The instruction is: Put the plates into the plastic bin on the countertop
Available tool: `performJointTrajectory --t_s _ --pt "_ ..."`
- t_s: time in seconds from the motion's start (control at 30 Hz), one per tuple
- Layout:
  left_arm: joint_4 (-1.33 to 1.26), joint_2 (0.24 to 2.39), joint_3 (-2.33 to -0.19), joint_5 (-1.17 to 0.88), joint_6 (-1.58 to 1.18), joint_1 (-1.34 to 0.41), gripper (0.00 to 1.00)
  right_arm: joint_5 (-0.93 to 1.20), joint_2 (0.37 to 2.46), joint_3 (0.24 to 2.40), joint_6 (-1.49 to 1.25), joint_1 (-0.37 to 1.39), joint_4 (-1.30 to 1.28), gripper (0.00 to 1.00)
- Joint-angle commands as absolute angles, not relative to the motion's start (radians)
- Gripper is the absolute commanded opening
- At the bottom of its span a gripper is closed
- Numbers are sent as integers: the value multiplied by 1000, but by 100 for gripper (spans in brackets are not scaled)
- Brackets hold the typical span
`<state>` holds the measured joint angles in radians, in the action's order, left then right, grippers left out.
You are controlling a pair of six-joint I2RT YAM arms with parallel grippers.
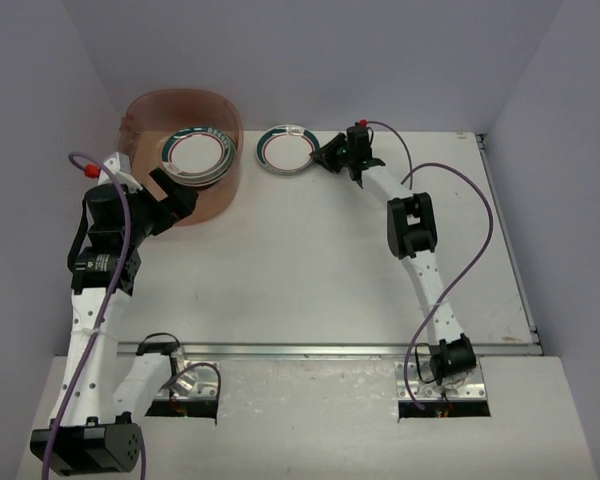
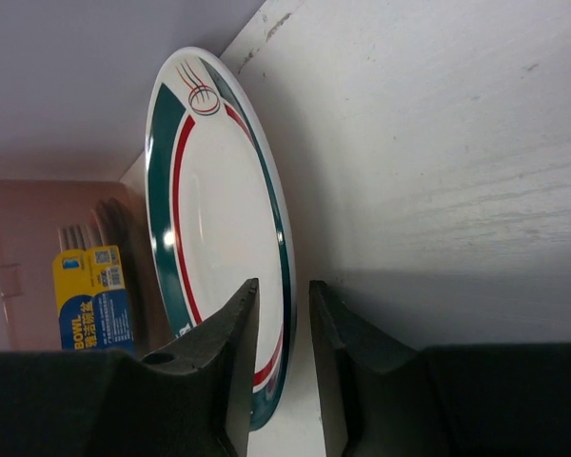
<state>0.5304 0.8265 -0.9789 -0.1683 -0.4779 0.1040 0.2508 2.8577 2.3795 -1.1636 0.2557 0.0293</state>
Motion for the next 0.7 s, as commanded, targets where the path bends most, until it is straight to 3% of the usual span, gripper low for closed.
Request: performJointTrajectory --t_s 0.0,0.07,0.17,0.3,0.43,0.57,0.67 --pt "524 798 -953 -224 -434 97 100 238 2922 2392 -1176 282 46 21" --pt "529 783 -948 -218 -424 97 100 233 2892 2313 -1186 285 64 0" --pt "532 787 -951 -224 -415 95 100 201 2794 2185 -1230 280 76 0" --pt "510 821 -951 -331 -405 88 100 86 2499 1819 -1162 278 152 0" --pt "426 833 -924 -461 -433 48 100 5 2134 1627 -954 277 -101 0" --pt "290 885 -883 -482 -490 -63 100 233 1823 1391 -766 241 -182 0" --pt "126 969 -836 -601 -546 -78 100 591 1661 1235 -711 198 -151 0"
